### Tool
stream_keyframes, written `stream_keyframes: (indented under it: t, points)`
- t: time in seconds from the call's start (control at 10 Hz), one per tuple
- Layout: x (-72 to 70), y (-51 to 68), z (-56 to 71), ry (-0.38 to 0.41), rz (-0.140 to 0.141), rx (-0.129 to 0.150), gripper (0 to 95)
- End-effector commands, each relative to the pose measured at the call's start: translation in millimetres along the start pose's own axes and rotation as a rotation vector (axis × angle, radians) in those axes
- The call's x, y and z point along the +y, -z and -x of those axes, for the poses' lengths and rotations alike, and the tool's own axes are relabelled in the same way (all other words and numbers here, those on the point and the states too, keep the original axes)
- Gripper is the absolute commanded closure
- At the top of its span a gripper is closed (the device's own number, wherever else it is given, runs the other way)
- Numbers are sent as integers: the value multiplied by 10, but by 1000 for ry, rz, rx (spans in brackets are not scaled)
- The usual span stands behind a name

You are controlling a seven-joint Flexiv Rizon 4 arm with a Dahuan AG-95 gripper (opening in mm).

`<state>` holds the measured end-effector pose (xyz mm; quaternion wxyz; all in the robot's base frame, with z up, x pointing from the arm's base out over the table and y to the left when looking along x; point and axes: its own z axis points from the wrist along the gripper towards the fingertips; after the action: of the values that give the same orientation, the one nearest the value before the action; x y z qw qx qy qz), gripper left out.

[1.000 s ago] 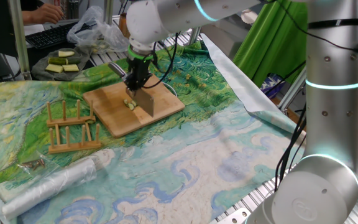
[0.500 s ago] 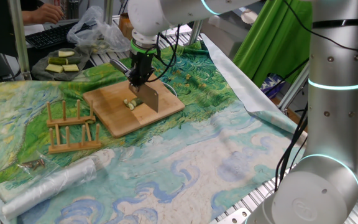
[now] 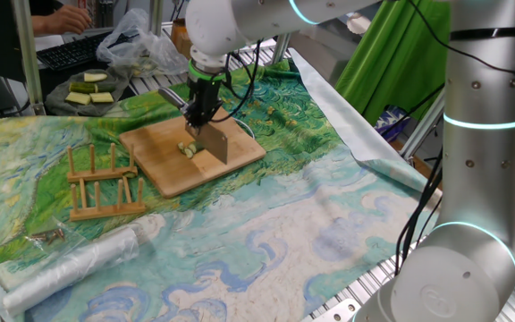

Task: Chop the cucumber into shreds

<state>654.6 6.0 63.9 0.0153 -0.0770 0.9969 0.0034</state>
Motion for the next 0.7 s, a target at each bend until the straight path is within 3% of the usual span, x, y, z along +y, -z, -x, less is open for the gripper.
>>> stream_keyframes:
  t: [0.1, 0.3, 0.7]
  points:
    - [15, -225, -25, -6, 4, -34, 950]
    - [23, -334, -31, -10, 5, -48, 950]
    - [37, -186, -10, -21, 6, -20, 950]
